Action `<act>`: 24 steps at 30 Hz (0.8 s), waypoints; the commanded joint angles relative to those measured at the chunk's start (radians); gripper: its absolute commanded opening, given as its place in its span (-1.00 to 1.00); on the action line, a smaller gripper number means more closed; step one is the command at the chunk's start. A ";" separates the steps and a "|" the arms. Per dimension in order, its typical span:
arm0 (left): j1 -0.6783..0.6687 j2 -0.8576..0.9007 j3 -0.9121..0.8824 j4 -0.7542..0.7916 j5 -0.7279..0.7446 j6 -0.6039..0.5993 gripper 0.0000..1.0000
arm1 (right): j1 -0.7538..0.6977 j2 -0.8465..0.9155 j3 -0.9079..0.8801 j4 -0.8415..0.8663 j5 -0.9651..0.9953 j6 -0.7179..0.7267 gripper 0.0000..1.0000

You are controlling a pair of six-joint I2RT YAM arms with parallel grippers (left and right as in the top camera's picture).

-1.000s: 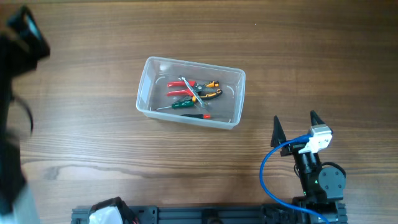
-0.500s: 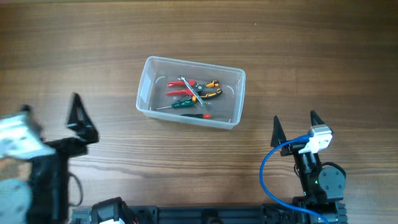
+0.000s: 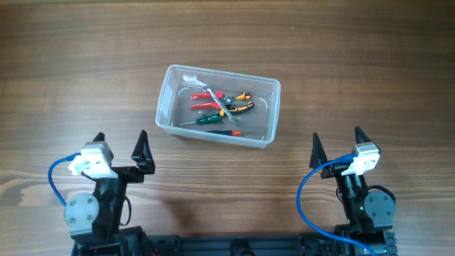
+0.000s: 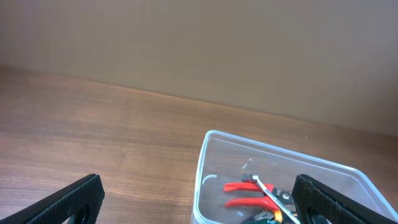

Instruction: Pack container

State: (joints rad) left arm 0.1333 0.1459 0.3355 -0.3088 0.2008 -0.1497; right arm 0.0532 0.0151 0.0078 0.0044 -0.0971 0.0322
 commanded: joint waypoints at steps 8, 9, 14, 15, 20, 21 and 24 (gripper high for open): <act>-0.014 -0.125 -0.131 -0.002 0.016 -0.020 1.00 | -0.006 -0.013 -0.003 0.003 -0.012 -0.006 0.99; -0.014 -0.126 -0.138 -0.002 0.018 -0.020 0.99 | -0.006 -0.013 -0.003 0.003 -0.012 -0.006 0.99; -0.014 -0.127 -0.167 -0.002 0.019 -0.020 1.00 | -0.006 -0.013 -0.003 0.003 -0.012 -0.006 0.99; -0.014 -0.130 -0.173 -0.002 0.020 -0.020 0.99 | -0.006 -0.013 -0.003 0.003 -0.012 -0.006 0.99; -0.014 -0.143 -0.188 -0.010 0.020 -0.020 0.99 | -0.006 -0.013 -0.003 0.003 -0.012 -0.006 0.99; -0.014 -0.143 -0.188 -0.021 0.020 -0.020 0.99 | -0.006 -0.013 -0.003 0.003 -0.012 -0.006 0.99; -0.014 -0.143 -0.188 -0.061 0.019 -0.019 0.99 | -0.006 -0.013 -0.003 0.003 -0.012 -0.006 0.99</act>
State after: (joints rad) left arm 0.1261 0.0174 0.1604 -0.3439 0.2012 -0.1562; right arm 0.0532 0.0147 0.0078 0.0044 -0.0971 0.0326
